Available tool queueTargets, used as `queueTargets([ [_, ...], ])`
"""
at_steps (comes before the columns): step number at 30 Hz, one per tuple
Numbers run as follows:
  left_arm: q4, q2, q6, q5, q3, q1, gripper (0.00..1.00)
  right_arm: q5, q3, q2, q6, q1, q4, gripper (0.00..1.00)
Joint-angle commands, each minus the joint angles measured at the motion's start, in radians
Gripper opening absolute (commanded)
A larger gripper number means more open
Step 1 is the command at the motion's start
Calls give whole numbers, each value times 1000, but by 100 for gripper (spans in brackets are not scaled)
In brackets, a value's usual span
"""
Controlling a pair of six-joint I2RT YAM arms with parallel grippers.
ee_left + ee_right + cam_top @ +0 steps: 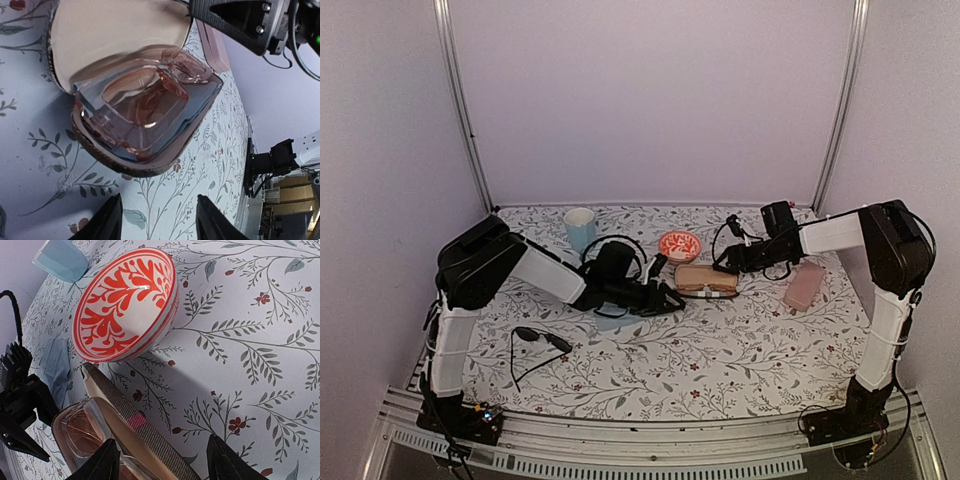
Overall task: Organize the sunglasses
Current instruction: Close the case with sunglasses at the center of the board.
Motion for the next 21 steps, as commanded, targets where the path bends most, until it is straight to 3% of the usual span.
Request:
queueTargets([
  [1, 51, 15, -18, -21, -6, -10, 50, -39, -29, -2, 7, 1, 24, 61],
  [21, 152, 8, -95, -53, -55, -10, 46, -48, -189, -163, 70, 57, 93, 56],
])
